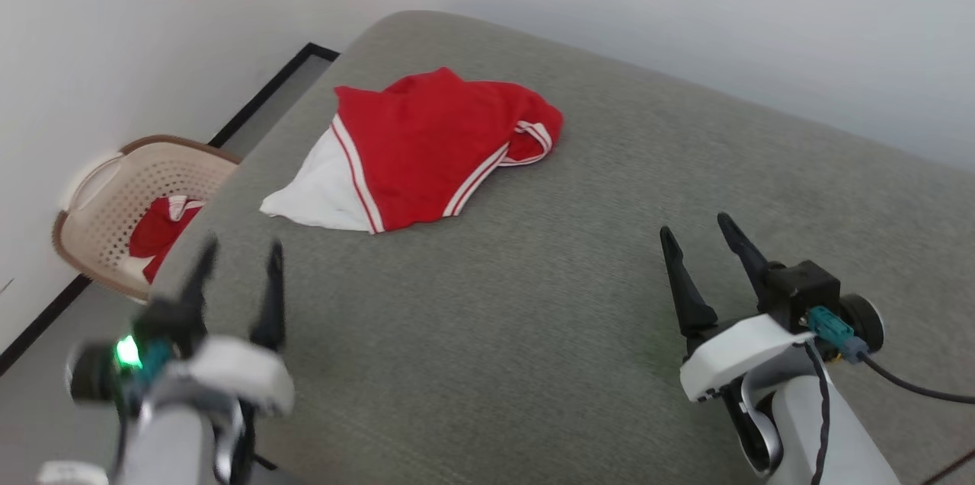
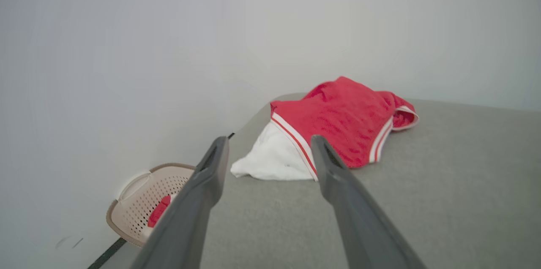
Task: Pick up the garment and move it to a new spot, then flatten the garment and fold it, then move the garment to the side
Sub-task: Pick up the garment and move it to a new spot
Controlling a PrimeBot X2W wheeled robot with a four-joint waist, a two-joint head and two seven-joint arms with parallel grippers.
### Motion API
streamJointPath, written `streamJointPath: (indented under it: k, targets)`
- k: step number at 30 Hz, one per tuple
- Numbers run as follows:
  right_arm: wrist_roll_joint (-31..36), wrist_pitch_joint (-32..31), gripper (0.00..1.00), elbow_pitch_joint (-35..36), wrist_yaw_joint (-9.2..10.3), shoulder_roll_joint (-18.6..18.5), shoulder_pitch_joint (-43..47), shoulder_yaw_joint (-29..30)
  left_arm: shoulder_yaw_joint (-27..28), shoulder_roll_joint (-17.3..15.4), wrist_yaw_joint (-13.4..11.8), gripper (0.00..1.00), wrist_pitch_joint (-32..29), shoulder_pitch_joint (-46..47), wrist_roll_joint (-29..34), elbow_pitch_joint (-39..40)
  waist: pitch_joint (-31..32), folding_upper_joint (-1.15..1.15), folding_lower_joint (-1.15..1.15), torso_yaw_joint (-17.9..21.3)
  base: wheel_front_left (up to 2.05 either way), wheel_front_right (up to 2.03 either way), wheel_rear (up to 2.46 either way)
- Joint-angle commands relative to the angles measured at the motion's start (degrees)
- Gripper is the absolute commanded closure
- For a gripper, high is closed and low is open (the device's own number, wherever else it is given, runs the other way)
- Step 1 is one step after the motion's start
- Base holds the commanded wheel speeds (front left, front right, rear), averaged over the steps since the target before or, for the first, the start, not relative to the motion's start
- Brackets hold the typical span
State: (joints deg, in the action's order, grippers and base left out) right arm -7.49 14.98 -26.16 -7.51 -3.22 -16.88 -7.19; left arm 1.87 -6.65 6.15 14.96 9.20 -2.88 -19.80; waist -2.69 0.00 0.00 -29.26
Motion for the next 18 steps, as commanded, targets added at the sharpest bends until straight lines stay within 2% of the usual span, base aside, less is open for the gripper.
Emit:
streamJointPath:
  k: [1, 2, 3, 4, 5, 6, 7, 8, 9, 11, 13, 15, 18]
  targets:
    - [0.55, 0.25, 0.00, 0.99, 0.03, 0.19, 0.05, 0.17, -0.37, -1.09, 0.45, 0.00, 0.34, 3.71, -0.45, -0.97, -1.69, 0.00, 0.00, 3.16, 0.00, 0.00, 0.00]
    - [0.83, 0.25, 0.00, 1.66, 0.04, 0.19, -0.17, 0.34, -1.25, -3.25, 0.95, 0.00, 0.33, 8.63, -1.17, -3.58, -3.30, 0.00, 0.00, 5.96, 0.00, 0.00, 0.00]
    - [0.83, 0.25, 0.00, 1.66, 0.04, 0.19, -0.17, 0.34, -1.25, -3.25, 0.95, 0.00, 0.33, 8.63, -1.17, -3.58, -3.30, 0.00, 0.00, 5.96, 0.00, 0.00, 0.00]
    - [1.13, 0.25, 0.00, 1.99, 0.04, 0.04, -0.37, 0.33, -1.44, -4.70, 1.04, 0.00, 0.33, 11.37, -1.43, -5.07, -4.13, 0.00, 0.00, 7.40, 0.00, 0.00, 0.00]
    - [1.43, 0.25, 0.00, 2.80, 0.04, 0.09, -1.17, 0.34, -2.02, -7.31, 1.32, 0.00, 0.33, 16.27, -2.72, -8.60, -5.97, 0.00, 0.00, 10.30, 0.00, 0.00, 0.00]
    - [1.43, 0.25, 0.00, 2.80, 0.04, 0.09, -1.17, 0.34, -2.02, -7.31, 1.32, 0.00, 0.33, 16.27, -2.72, -8.60, -5.97, 0.00, 0.00, 10.30, 0.00, 0.00, 0.00]
    - [1.84, 0.25, 0.00, 3.18, 0.04, 0.13, -1.80, 0.65, -4.03, -10.04, 1.32, 0.00, 0.32, 21.40, -4.63, -12.47, -7.81, 0.00, 0.00, 12.85, 0.00, 0.00, 0.00]
    - [1.93, 0.26, 0.00, 3.36, 0.04, 0.15, -1.92, 0.94, -5.52, -11.00, 1.33, 0.00, 0.28, 23.55, -7.02, -14.93, -8.62, 0.00, 0.00, 13.97, 0.00, 0.00, 0.00]
    - [2.05, 0.26, 0.00, 3.50, 0.04, 0.17, -2.28, 0.74, -8.08, -13.31, 1.35, 0.00, -0.69, 25.45, -8.36, -17.22, -9.51, 0.00, 0.00, 15.34, 0.00, 0.00, 0.00]
    - [2.13, 0.26, 0.00, 4.05, 0.04, 0.21, -3.06, 0.60, -12.28, -16.77, 1.17, 0.00, -2.64, 29.73, -14.07, -20.97, -11.11, 0.00, 0.00, 17.49, 0.00, 0.00, 0.00]
    - [1.67, 0.26, 0.00, 4.61, 0.03, 0.30, -3.69, 0.16, -17.90, -18.76, 1.19, 0.00, -7.27, 32.33, -21.68, -23.29, -12.54, 0.00, 0.00, 19.40, 0.00, 0.00, 0.00]
    - [1.25, 0.26, 0.00, 5.05, 0.04, 0.22, -4.31, -0.48, -23.36, -22.94, 1.18, 0.00, -11.86, 34.50, -27.56, -23.98, -14.04, 0.00, 0.00, 21.24, 0.00, 0.00, 0.00]
    - [0.61, 0.26, 0.00, 5.98, 0.04, 0.29, -5.56, -1.49, -29.34, -27.51, 1.19, 0.00, -18.96, 36.14, -36.96, -23.85, -15.99, 0.00, 0.00, 23.89, 0.00, 0.00, 0.00]
